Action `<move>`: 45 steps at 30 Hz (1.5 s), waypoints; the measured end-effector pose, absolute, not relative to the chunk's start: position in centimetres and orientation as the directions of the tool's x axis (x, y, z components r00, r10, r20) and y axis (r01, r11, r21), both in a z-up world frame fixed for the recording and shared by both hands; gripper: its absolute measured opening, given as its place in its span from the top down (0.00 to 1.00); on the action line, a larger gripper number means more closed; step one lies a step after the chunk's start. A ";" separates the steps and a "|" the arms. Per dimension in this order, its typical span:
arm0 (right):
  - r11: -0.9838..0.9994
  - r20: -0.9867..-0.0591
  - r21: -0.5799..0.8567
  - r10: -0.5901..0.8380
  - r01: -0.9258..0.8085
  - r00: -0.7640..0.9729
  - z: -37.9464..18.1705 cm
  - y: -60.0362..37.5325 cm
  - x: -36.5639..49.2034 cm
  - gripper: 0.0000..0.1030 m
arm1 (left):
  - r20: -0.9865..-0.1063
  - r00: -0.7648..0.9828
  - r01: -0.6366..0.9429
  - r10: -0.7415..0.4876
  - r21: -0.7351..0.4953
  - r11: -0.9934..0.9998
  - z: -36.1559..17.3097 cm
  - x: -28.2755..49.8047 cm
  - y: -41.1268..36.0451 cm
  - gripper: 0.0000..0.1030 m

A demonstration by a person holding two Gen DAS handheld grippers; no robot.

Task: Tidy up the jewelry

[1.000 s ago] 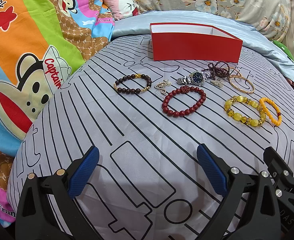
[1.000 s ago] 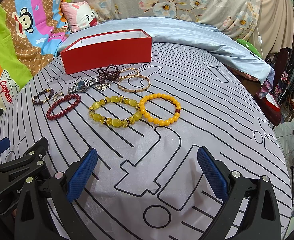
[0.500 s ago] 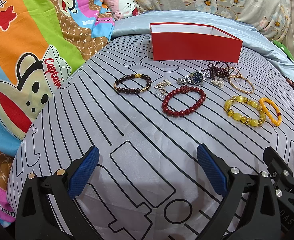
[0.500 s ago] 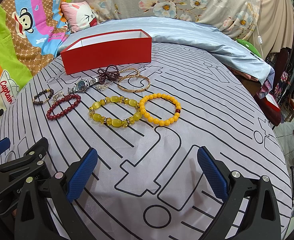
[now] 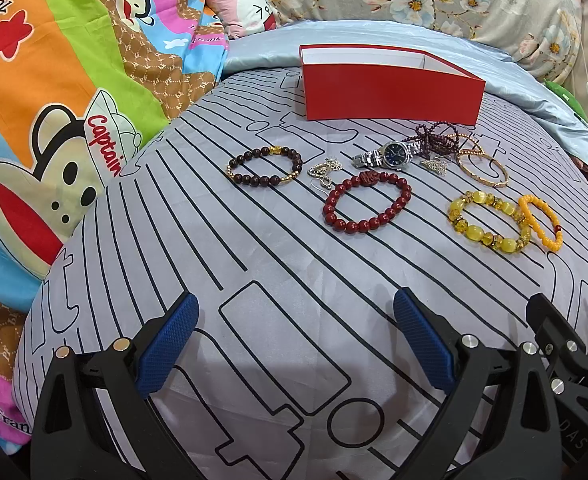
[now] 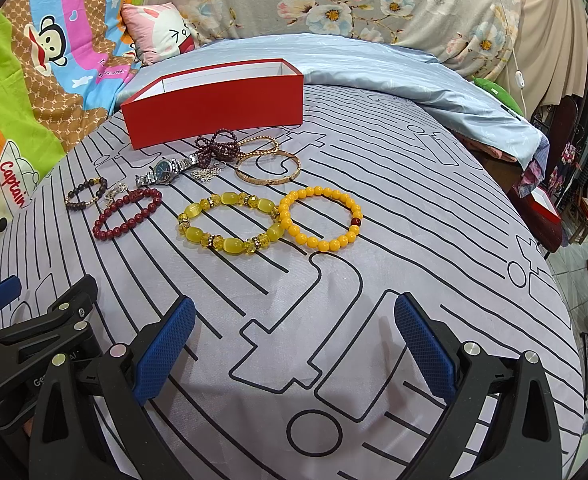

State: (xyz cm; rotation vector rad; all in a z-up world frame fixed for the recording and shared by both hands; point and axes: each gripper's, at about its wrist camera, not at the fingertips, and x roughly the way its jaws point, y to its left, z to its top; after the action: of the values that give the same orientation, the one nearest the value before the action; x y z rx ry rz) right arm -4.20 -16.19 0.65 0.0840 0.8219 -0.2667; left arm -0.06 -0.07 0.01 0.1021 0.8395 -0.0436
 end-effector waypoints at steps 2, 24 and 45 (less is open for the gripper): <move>0.963 -0.733 -0.029 -0.202 0.267 0.649 0.6 -16.2 -4.2 0.07 | -0.745 0.667 0.079 0.002 0.073 0.994 0.0 -0.1 -0.1 0.09; 0.963 -0.737 -0.022 -0.198 0.269 0.646 0.6 -16.3 -4.1 0.07 | -0.754 0.657 0.090 -0.018 0.054 0.994 -0.5 0.2 -0.3 0.09; 0.961 -0.767 0.062 -0.127 0.270 0.629 0.6 -18.1 -2.7 0.07 | -0.745 0.666 -0.005 0.022 0.026 1.000 1.4 10.8 6.2 0.22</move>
State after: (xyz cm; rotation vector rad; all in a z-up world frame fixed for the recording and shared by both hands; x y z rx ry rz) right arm -2.72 -18.07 0.59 0.1781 0.8622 -0.2291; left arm 10.81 6.23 1.38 0.0222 0.8412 0.0154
